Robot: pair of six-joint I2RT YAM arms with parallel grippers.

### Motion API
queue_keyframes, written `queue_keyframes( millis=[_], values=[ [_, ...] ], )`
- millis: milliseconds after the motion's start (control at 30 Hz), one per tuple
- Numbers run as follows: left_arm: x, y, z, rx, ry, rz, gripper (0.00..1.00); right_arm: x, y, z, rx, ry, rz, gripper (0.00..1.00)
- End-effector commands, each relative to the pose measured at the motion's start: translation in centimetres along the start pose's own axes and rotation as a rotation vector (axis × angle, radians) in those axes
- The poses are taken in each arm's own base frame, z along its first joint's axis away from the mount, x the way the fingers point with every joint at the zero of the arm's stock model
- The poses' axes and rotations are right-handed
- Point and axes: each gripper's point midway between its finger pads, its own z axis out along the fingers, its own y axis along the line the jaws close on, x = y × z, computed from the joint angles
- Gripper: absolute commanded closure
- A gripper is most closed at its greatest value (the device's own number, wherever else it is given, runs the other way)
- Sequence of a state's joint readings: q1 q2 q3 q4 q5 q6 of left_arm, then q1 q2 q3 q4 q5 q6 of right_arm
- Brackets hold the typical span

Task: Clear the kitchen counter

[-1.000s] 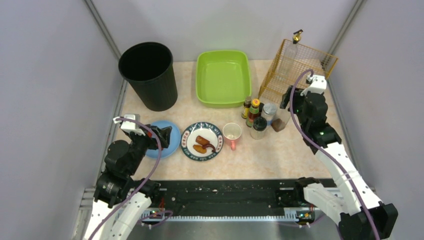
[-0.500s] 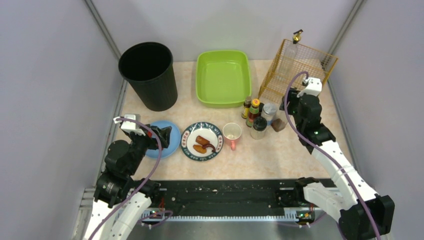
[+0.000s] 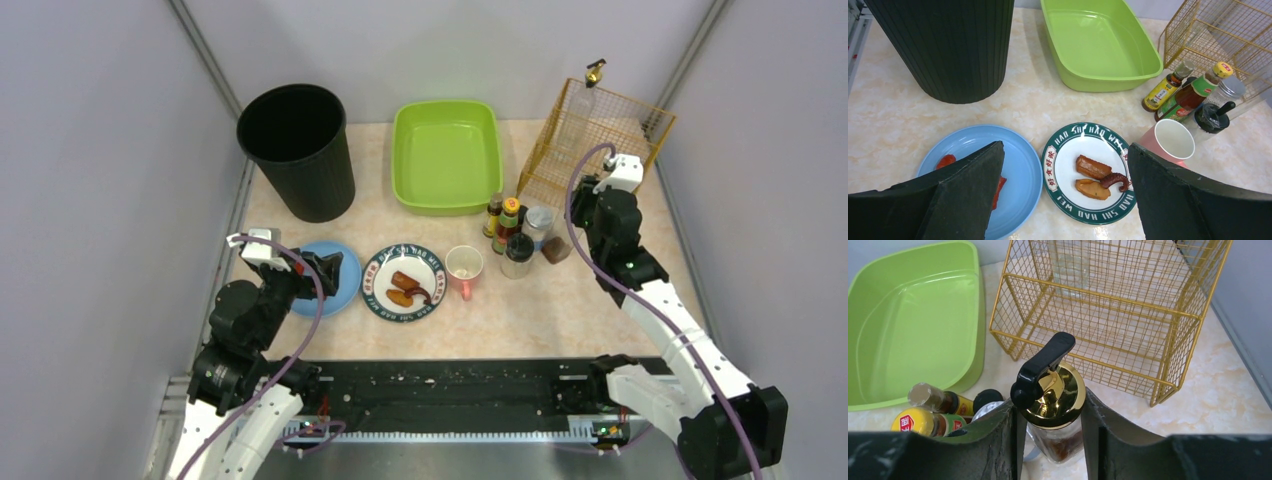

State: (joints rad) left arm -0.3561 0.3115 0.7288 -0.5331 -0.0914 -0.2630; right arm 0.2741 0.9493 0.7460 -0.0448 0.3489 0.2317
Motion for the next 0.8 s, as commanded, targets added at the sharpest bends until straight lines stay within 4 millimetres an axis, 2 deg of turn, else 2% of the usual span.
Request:
queue_keyframes(
  millis=[0, 33, 133, 500, 767],
  values=[
    [-0.6, 0.0, -0.1, -0.001, -0.031, 0.004, 0.03, -0.2, 0.7, 0.1, -0.006, -0.014, 0.011, 0.70],
    [-0.7, 0.0, -0.1, -0.001, -0.032, 0.004, 0.03, -0.3, 0.7, 0.1, 0.000, -0.015, 0.006, 0.75],
    [-0.6, 0.0, -0.1, -0.001, -0.032, 0.004, 0.03, -0.7, 0.7, -0.1, 0.012, -0.021, -0.004, 1.00],
    [-0.6, -0.1, -0.1, 0.005, -0.031, 0.004, 0.03, -5.5, 1.4, -1.5, 0.021, -0.121, 0.008, 1.00],
    [-0.5, -0.1, -0.1, 0.005, -0.029, 0.002, 0.03, -7.9, 1.7, -2.8, 0.011, -0.164, 0.007, 1.00]
  ],
)
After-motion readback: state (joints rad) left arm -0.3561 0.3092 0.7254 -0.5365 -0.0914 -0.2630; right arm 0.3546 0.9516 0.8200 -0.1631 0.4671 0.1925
